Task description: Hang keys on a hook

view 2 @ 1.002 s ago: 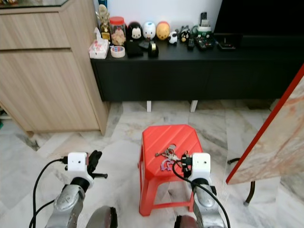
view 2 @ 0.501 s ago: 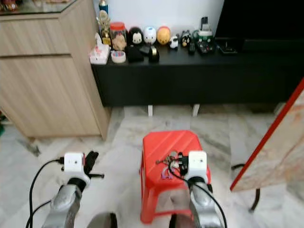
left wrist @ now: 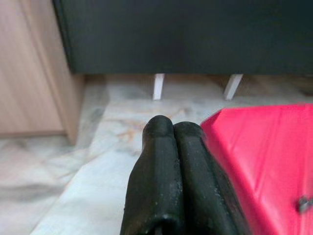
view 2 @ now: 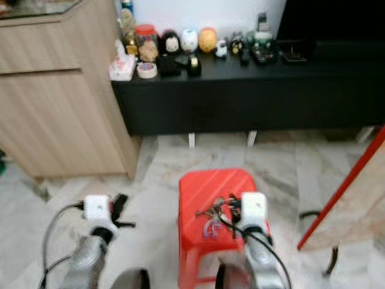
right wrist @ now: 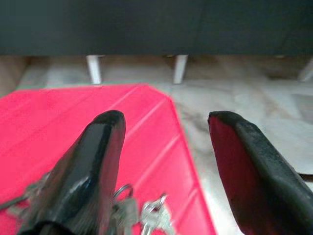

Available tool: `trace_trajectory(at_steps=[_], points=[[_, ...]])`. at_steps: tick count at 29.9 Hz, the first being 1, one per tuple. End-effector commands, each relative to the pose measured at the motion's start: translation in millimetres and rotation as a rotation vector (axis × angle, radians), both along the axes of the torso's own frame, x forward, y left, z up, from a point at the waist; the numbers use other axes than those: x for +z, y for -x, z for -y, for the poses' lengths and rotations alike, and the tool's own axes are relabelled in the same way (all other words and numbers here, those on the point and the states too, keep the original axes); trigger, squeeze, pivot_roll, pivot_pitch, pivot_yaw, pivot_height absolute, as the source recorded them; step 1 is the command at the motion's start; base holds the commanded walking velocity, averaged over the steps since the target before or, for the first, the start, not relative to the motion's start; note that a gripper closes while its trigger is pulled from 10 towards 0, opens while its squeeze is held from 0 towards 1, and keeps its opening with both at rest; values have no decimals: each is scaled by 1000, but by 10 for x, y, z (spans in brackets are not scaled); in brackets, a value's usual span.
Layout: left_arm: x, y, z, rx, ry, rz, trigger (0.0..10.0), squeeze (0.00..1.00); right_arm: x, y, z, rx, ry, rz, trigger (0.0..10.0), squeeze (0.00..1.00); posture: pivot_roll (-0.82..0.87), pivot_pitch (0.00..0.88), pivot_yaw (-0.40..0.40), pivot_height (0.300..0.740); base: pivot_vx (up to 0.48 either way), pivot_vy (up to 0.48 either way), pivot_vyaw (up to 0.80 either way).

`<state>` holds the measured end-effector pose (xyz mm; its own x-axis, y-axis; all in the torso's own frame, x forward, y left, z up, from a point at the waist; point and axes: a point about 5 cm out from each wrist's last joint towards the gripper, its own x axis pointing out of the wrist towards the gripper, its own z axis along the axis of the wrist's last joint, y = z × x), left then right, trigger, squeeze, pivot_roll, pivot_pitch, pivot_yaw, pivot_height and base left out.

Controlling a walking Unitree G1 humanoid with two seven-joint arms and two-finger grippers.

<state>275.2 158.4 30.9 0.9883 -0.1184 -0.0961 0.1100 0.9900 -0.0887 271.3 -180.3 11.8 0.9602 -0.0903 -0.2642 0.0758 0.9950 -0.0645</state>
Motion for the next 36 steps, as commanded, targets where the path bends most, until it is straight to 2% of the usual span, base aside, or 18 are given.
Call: trace_trajectory(at_steps=[1, 6, 14, 22, 23, 25, 26, 31, 32, 36], points=[[-8, 10, -84, 20, -13, -1, 10000, 0, -4, -23, -90, 14, -25, -4, 10000, 0, -23, 43, -9, 607, 292, 0, 0], [-6, 10, -74, 17, -12, 2, 10000, 0, -18, -19, -102, 19, -29, -17, 10000, 0, -23, 45, -9, 607, 294, 0, 0], [-7, 10, -72, 17, -16, 0, 10000, 0, -136, 9, -167, 81, -42, -119, 10000, 0, -21, 49, -9, 607, 253, 0, 0], [3, 13, -56, 17, -17, 4, 10000, 0, -261, 20, -205, 126, -123, -229, 10000, 0, -19, 55, -10, 607, 0, 0, 0], [3, 15, -54, 17, -17, 4, 10000, 0, -273, 19, -209, 136, -130, -246, 10000, 639, -19, 55, -10, 607, 0, 0, 0], [2, 18, -50, 15, -17, 4, 10000, 0, -283, 13, -204, 133, -139, -261, 10000, 639, -16, 59, -10, 607, 0, 0, 0], [2, 21, -48, 16, -17, 4, 10000, 0, -290, -6, -190, 112, -148, -276, 10000, 1000, -14, 61, -11, 607, 0, 0, 0], [2, 28, -44, 16, -17, 5, 10000, 0, -259, -70, -167, 82, -159, -272, 10000, 1000, -8, 67, -13, 607, 0, 0, 0], [1, 31, -44, 18, -17, 5, 10000, 0, -231, -111, -160, 66, -176, -263, 10000, 0, -5, 70, -13, 607, 0, 0, 0], [3, 39, -38, 19, -17, 4, 10000, 0, -209, -151, -153, 42, -199, -260, 10000, 0, -5, 75, -10, 607, 0, 0, 0]])
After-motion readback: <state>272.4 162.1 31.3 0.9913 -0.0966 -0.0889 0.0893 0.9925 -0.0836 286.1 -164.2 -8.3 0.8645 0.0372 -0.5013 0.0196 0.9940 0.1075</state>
